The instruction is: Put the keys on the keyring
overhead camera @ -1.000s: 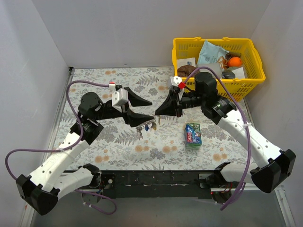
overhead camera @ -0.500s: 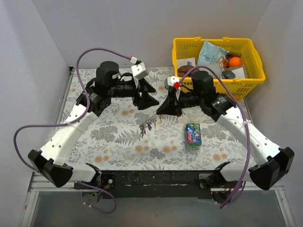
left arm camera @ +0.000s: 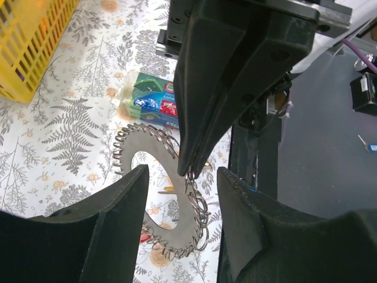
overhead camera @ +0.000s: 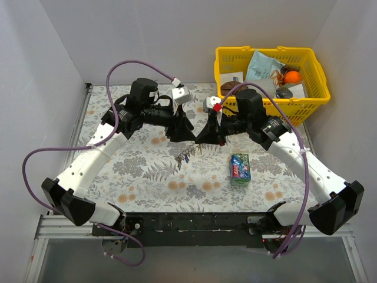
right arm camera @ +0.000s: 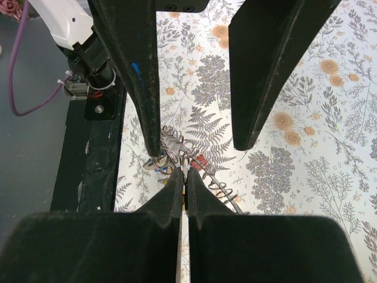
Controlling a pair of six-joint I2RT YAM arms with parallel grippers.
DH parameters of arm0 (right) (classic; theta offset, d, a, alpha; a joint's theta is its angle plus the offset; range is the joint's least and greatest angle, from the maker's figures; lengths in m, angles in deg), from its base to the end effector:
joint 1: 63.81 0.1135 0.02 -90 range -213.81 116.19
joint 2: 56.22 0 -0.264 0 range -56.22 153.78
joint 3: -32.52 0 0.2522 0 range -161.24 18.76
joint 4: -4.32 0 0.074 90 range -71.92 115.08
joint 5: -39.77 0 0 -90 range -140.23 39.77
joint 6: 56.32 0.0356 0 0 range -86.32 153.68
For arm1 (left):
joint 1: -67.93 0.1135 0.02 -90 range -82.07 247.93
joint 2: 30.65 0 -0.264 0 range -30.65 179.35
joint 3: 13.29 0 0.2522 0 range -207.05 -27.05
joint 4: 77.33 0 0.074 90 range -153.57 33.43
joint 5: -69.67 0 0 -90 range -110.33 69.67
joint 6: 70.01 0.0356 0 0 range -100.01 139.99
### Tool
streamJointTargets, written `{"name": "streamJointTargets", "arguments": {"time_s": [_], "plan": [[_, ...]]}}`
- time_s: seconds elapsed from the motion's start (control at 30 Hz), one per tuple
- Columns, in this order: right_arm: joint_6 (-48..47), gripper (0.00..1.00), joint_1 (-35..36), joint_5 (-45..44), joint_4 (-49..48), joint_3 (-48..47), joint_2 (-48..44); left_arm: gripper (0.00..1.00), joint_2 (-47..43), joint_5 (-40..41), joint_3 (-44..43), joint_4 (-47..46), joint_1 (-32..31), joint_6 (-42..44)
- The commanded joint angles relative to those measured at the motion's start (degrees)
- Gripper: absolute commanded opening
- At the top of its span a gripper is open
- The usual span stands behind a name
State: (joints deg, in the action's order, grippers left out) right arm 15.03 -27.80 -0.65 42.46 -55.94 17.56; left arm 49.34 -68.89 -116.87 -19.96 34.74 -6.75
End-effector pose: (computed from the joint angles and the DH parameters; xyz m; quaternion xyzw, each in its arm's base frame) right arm 0.2100 0.1861 0.3923 -0.5528 0.5687 0.4217 0.4394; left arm 0.2250 -0.1791 0.4202 0.2387 0.7919 -0.5287 0.1909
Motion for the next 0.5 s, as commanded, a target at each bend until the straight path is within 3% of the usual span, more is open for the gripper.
{"name": "streamJointTargets", "arguments": {"time_s": [0.0, 0.47], "plan": [[-0.9, 0.01, -0.2, 0.9, -1.3, -2.8, -0.7, 0.48, -0.5, -5.0, -0.8, 2.8, -0.1, 2.6], [-1.0, 0.01, -0.2, 1.0, -1.4, -2.7, -1.0, 0.48, 1.0, -3.4, 2.1, 3.1, -1.4, 3.3]]}}
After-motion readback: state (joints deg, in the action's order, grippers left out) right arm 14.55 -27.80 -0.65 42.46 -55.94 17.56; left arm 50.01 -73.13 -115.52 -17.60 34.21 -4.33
